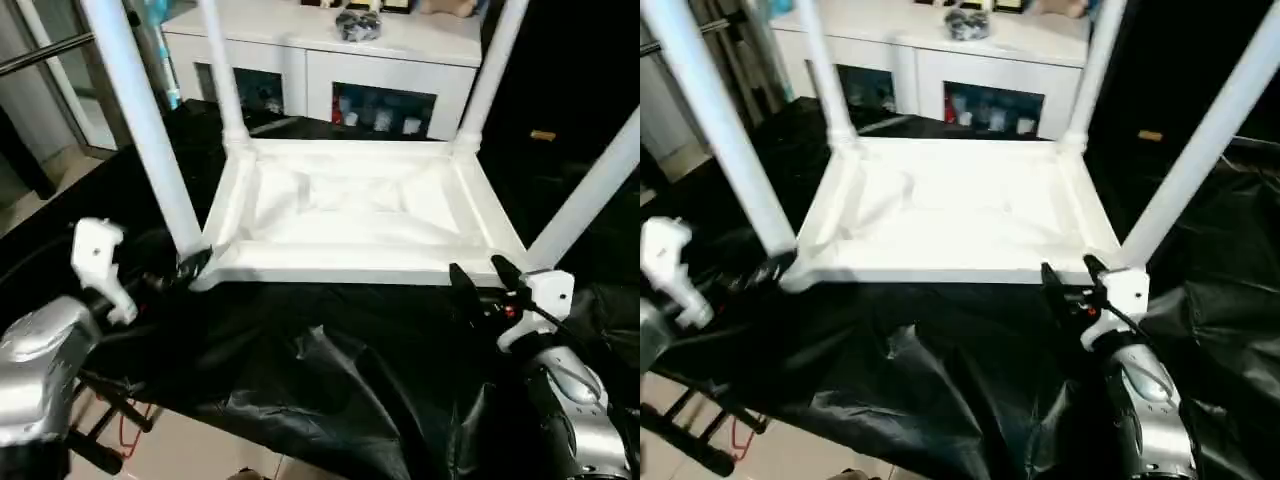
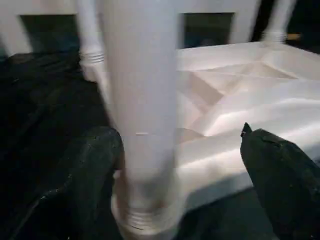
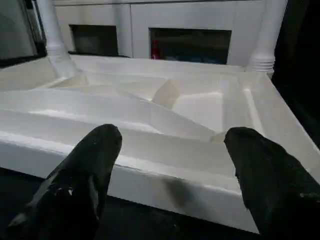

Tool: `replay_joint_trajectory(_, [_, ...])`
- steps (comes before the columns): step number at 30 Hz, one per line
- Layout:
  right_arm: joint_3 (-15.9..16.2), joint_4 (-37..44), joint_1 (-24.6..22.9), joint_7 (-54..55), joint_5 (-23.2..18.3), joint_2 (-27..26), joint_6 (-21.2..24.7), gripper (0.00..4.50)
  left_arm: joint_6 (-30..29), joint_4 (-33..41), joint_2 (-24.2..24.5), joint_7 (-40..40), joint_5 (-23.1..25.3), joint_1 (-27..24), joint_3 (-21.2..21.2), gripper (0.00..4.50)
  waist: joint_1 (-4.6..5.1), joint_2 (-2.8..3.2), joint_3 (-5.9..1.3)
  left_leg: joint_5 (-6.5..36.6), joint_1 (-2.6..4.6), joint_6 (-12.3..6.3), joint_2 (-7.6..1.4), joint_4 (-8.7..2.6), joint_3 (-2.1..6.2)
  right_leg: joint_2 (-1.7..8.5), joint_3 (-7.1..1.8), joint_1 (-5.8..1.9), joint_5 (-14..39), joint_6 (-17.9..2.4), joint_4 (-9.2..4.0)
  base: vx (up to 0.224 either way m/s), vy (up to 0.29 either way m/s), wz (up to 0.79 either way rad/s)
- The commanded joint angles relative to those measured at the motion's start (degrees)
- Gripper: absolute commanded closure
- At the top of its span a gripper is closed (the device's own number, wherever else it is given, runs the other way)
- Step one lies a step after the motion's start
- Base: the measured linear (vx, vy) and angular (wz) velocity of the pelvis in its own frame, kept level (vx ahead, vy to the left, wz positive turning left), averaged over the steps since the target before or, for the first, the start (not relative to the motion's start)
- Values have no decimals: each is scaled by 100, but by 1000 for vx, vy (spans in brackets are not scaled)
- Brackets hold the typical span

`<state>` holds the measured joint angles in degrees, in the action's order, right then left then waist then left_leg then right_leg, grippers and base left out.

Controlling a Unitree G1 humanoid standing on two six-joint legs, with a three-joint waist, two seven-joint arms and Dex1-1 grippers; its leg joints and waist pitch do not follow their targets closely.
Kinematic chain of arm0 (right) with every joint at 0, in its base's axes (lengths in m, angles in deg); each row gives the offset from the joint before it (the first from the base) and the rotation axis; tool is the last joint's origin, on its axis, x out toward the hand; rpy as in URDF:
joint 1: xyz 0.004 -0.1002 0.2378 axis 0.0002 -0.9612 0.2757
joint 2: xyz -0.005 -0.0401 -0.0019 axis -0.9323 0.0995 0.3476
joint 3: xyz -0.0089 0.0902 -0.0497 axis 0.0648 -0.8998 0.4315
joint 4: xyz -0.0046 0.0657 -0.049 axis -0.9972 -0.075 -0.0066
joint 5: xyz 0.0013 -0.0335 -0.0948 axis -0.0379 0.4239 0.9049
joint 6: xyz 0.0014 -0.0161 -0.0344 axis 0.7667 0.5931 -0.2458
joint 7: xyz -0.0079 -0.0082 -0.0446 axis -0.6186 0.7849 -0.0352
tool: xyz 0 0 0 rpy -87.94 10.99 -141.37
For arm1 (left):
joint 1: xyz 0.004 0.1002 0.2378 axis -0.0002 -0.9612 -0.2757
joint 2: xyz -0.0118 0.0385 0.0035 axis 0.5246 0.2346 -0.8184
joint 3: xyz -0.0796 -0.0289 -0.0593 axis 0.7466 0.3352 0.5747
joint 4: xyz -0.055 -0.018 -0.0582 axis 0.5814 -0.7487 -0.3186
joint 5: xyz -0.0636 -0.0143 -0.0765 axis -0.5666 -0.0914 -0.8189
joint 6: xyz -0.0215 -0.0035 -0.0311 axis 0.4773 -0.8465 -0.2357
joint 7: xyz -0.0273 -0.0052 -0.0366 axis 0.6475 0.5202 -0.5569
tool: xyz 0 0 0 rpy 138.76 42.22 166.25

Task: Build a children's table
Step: Rotate table base

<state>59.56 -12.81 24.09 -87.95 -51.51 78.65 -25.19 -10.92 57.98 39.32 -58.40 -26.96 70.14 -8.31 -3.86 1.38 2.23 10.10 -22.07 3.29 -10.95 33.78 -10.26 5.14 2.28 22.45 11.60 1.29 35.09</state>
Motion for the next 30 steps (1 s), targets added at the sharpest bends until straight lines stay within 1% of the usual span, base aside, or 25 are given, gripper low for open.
replay_joint_trajectory(1, [87,212,-18,73,86,50,210,72,11,-275,3,304,141,204,-13,2,24,11,-269,2129,130,121,-148,-498,76,191,-172,-103,1823,-752,-520,0,0,0])
replay_joint_trajectory(2, [87,212,-18,73,86,50,210,72,11,-275,3,304,141,204,-13,2,27,12,-274,2052,110,116,-146,-503,83,191,-165,-123,1700,-762,-507,0,0,0])
replay_joint_trajectory(3, [96,276,-35,62,75,43,242,72,19,-327,1,373,149,252,14,2,22,83,-282,2055,123,125,-151,-501,91,201,-167,-116,1624,-786,-494,0,0,0])
replay_joint_trajectory(4, [107,333,-54,75,85,32,286,72,53,-400,-36,429,104,327,78,2,48,40,-282,2000,104,103,-152,-495,84,194,-165,-130,1464,-822,-493,0,0,0])
replay_joint_trajectory(5, [115,395,-82,101,93,17,355,72,83,-454,-69,424,30,395,136,2,31,111,-300,1914,112,94,-147,-487,90,198,-163,-138,1274,-889,-466,0,0,0])
replay_joint_trajectory(6, [126,436,-114,133,127,6,405,72,96,-505,-93,404,-20,456,165,2,48,79,-292,1889,106,79,-146,-484,77,189,-165,-135,1190,-913,-482,0,0,0])
replay_joint_trajectory(7, [133,462,-135,153,149,0,438,72,101,-535,-104,386,-45,490,175,2,36,65,-310,1767,101,58,-140,-469,76,195,-163,-160,1002,-976,-452,0,0,0])
replay_joint_trajectory(8, [151,471,-167,160,169,-1,480,72,114,-553,-121,338,-90,542,180,2,36,77,-311,1676,87,36,-139,-467,76,193,-157,-171,849,-1022,-438,0,0,0])
replay_joint_trajectory(11, [262,500,-237,171,287,33,604,72,115,-636,-174,228,-242,719,168,2,24,74,-323,1508,91,-15,-135,-440,66,191,-151,-188,535,-1161,-401,0,0,0])
replay_joint_trajectory(12, [343,553,-250,199,370,68,724,72,78,-695,-176,183,-292,792,142,2,21,74,-324,1491,92,-30,-134,-438,64,190,-150,-189,489,-1179,-398,0,0,0])
replay_joint_trajectory(13, [354,561,-252,206,383,73,745,72,70,-702,-175,174,-298,799,139,2,18,68,-322,1431,86,-58,-128,-435,62,188,-148,-202,423,-1199,-392,0,0,0])
replay_joint_trajectory(16, [515,618,-245,259,568,162,1111,72,-23,-768,-122,-130,-315,865,-29,2,19,84,-309,1496,96,-42,-137,-448,67,195,-149,-206,543,-1208,-400,0,0,0])
replay_joint_trajectory(17, [533,633,-244,244,565,177,1186,72,-47,-753,-118,-193,-335,863,-54,2,20,83,-302,1595,111,-14,-144,-452,61,197,-156,-193,663,-1200,-416,0,0,0])
replay_joint_trajectory(19, [551,679,-250,236,577,189,1297,72,-66,-743,-107,-264,-373,865,-74,2,18,85,-291,1731,118,21,-150,-463,61,205,-161,-185,824,-1174,-429,0,0,0])
replay_joint_trajectory(20, [576,685,-247,281,676,208,1410,72,-165,-654,-92,-385,-464,826,-92,2,20,79,-289,1767,115,41,-149,-466,63,208,-163,-187,908,-1151,-431,0,0,0])
replay_joint_trajectory(23, [596,655,-231,347,756,223,1492,72,-299,-511,-57,-565,-595,745,-139,2,11,87,-279,1885,135,110,-155,-477,62,210,-168,-156,1094,-1140,-449,0,0,0])
replay_joint_trajectory(25, [609,625,-198,432,806,220,1570,72,-368,-377,-11,-728,-672,651,-193,2,10,90,-278,1877,127,123,-157,-484,67,210,-168,-163,1082,-1139,-446,0,0,0])
replay_joint_trajectory(26, [642,563,-133,510,880,213,1655,72,-459,-194,61,-924,-726,517,-277,2,10,99,-278,1871,123,140,-161,-489,72,210,-168,-162,1031,-1138,-436,0,0,0])
replay_joint_trajectory(28, [668,536,-95,528,911,214,1692,72,-513,-107,101,-1018,-740,455,-321,2,13,101,-283,1826,126,137,-157,-485,66,203,-168,-164,951,-1160,-427,0,0,0])
replay_joint_trajectory(30, [734,404,60,520,965,201,1726,72,-692,179,212,-1259,-821,256,-440,2,17,96,-285,1789,118,137,-154,-482,68,208,-166,-175,914,-1176,-411,0,0,0])
